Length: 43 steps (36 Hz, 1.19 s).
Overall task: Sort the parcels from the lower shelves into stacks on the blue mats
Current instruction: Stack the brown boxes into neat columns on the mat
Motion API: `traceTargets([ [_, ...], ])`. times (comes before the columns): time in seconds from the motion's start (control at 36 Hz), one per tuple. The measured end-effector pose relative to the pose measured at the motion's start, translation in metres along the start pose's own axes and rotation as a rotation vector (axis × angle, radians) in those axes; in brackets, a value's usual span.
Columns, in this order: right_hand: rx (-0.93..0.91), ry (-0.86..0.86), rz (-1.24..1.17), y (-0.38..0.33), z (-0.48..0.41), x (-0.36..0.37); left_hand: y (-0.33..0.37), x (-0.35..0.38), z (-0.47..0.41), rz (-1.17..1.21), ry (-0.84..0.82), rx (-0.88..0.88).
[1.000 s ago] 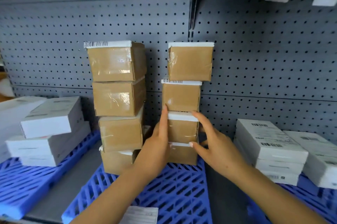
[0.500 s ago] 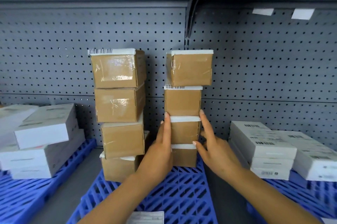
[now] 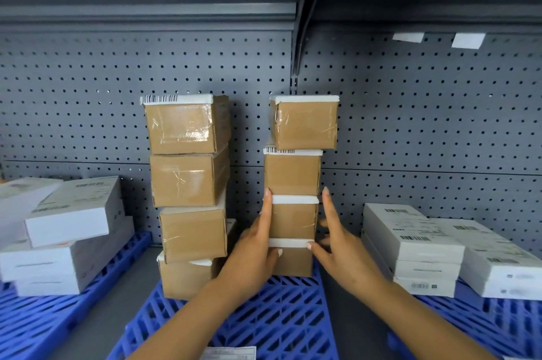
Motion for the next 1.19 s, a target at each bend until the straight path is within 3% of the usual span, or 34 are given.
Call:
traceTargets([
  [0.22,-0.046,0.003,0.106,-0.009,0.004,-0.011,0.005,-0.004,0.005,-0.045,0.099,0.029],
  [0.39,-0.209,0.155,0.228,-0.022,-0.001,-0.033,0.029,-0.019,0.003,-0.174,0.216,0.147],
  [0.67,-0.28,0.427,0.478,-0.049,-0.023,-0.071,0.051,-0.049,-0.023,-0.443,0.321,0.16],
  [0.86,-0.299,0.391,0.583,-0.057,-0.038,-0.08,0.073,-0.064,-0.032,-0.569,0.425,0.248],
  [1.19,-0.301,0.369,0.649,-0.059,-0.044,-0.071,0.064,-0.071,-0.052,-0.623,0.372,0.196],
])
Point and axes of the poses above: each hand's wrist, its own z-axis away from the middle knuckle, its own x-axis out of the palm, y = z × x, the point moved 6 cm from there along -z, towards the middle knuckle, and after that the axes turned 3 degrees about z, right-handed, at the moved point
